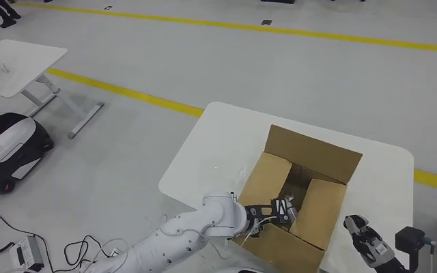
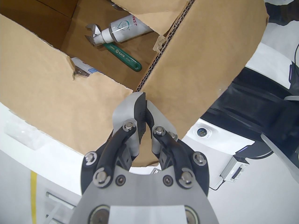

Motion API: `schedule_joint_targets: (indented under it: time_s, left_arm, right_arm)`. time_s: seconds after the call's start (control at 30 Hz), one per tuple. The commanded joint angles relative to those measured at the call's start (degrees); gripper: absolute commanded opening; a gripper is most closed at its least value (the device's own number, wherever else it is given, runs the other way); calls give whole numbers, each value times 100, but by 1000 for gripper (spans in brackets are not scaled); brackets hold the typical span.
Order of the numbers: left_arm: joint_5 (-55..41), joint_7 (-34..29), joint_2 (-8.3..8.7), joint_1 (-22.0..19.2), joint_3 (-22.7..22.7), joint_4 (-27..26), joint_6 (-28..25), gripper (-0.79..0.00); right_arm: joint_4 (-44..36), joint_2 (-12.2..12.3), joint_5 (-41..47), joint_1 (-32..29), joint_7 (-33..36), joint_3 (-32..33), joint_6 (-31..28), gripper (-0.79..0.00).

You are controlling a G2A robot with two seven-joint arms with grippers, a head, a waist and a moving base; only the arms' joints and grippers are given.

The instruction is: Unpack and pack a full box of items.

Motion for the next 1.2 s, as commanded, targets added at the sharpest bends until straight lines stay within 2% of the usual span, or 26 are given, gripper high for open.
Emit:
schedule_joint_targets:
  time_s: [0.0,0.23,0.43,0.77,0.83,1.17]
  left_arm:
    - [-51,60,3,-38,-58,-87,27,0]
    - [-326,364,6,-180,-231,-408,28,0]
    - [33,481,-113,-692,-21,-242,613,0]
    - [237,607,-483,-1597,806,644,1469,0]
    - [287,673,-546,-1699,924,780,1594,0]
    - [287,673,-546,-1699,924,780,1594,0]
  right_arm:
    - [-9,-2,47,1,-32,9,-42,-720]
    - [-175,5,111,-144,-171,181,-206,-643]
    - [-371,10,36,-369,-366,392,-323,-588]
    - [-321,-12,-116,-618,-859,758,-153,-600]
    - [-285,-21,-254,-624,-1008,814,-75,-631]
    - [-159,-74,-864,-625,-1646,783,11,-677]
